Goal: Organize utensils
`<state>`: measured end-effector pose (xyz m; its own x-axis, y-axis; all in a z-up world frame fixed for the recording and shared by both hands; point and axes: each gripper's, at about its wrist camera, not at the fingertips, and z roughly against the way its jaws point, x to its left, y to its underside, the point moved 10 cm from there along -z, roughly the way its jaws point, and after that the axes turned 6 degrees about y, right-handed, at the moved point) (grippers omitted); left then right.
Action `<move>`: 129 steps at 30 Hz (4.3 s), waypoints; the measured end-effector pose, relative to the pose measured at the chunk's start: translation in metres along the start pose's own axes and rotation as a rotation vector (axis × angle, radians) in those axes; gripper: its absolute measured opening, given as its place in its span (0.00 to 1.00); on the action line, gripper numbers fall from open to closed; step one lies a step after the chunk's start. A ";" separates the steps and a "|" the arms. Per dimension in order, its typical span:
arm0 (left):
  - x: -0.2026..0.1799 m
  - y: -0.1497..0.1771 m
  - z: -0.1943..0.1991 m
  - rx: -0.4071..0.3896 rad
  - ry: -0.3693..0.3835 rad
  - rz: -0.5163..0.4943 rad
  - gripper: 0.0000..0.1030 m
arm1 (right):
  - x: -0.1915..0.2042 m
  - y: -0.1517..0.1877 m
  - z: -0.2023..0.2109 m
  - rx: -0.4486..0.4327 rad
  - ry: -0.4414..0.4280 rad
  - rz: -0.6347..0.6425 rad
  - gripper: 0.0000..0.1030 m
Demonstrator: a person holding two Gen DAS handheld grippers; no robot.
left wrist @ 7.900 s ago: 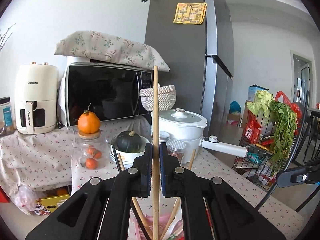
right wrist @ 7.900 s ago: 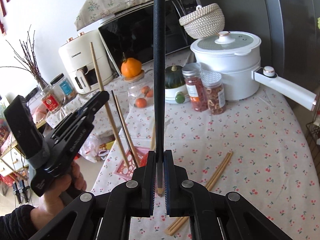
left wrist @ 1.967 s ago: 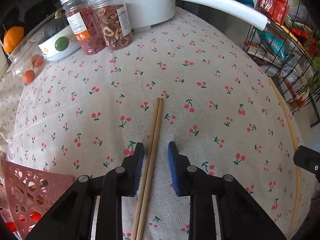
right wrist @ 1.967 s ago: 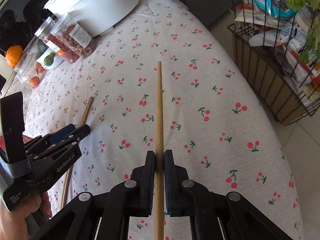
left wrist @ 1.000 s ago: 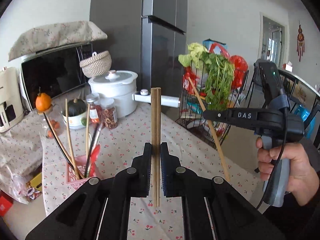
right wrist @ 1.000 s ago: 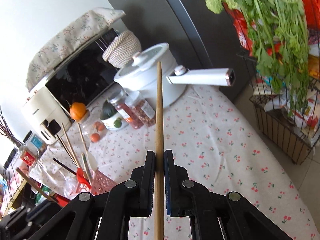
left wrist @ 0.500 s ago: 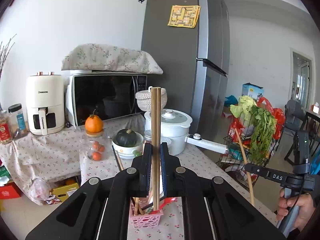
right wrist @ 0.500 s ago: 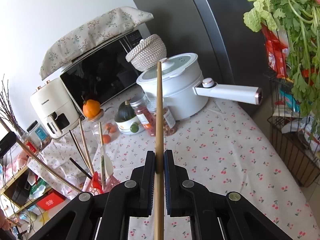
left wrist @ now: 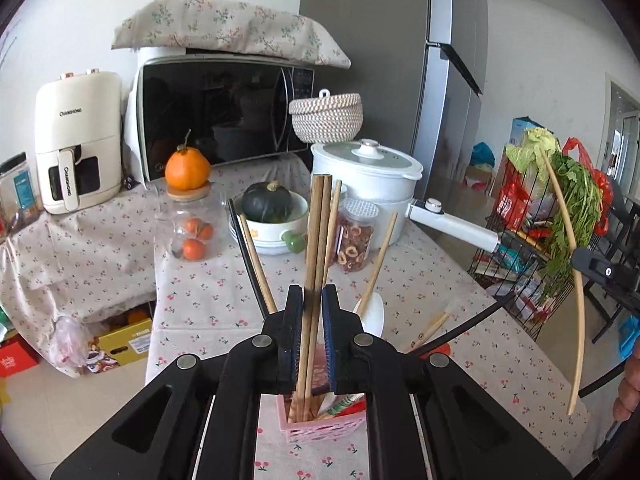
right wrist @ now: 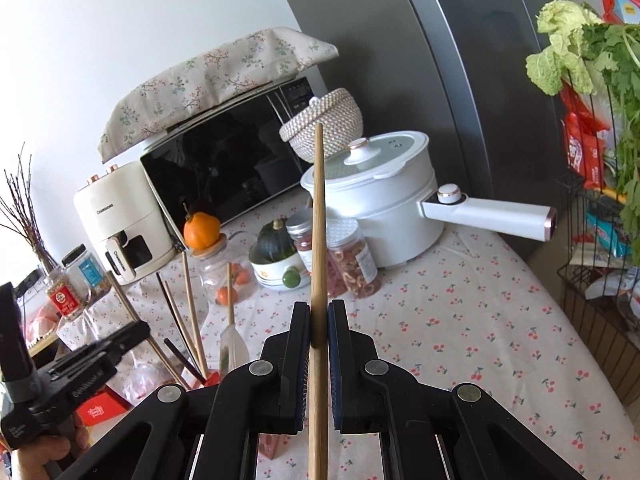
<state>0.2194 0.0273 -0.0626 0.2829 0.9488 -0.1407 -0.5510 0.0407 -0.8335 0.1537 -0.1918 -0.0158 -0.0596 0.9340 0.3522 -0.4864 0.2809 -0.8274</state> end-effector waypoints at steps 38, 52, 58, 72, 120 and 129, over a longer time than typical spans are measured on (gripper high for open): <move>0.116 0.064 0.074 0.210 -0.001 0.273 0.74 | 0.174 0.038 -0.072 -0.604 0.292 0.163 0.05; 0.111 0.067 0.069 0.223 -0.008 0.295 0.74 | 0.171 0.049 -0.042 -0.573 0.258 0.147 0.57; 0.097 0.065 0.072 0.223 -0.079 0.283 0.91 | 0.155 0.023 0.003 -0.544 0.232 0.153 0.93; 0.018 0.061 0.106 0.105 -0.168 0.107 1.00 | 0.056 0.024 0.043 -0.059 0.342 0.142 1.00; -0.033 0.080 0.103 0.106 -0.284 0.058 1.00 | 0.001 0.069 0.047 0.115 0.432 0.260 1.00; -0.035 0.083 0.102 0.111 -0.282 0.058 1.00 | 0.000 0.070 0.046 0.121 0.430 0.257 1.00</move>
<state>0.0836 0.0298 -0.0719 0.0280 0.9994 -0.0200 -0.6466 0.0029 -0.7628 0.0795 -0.1825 -0.0538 0.1611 0.9829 -0.0890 -0.6017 0.0263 -0.7983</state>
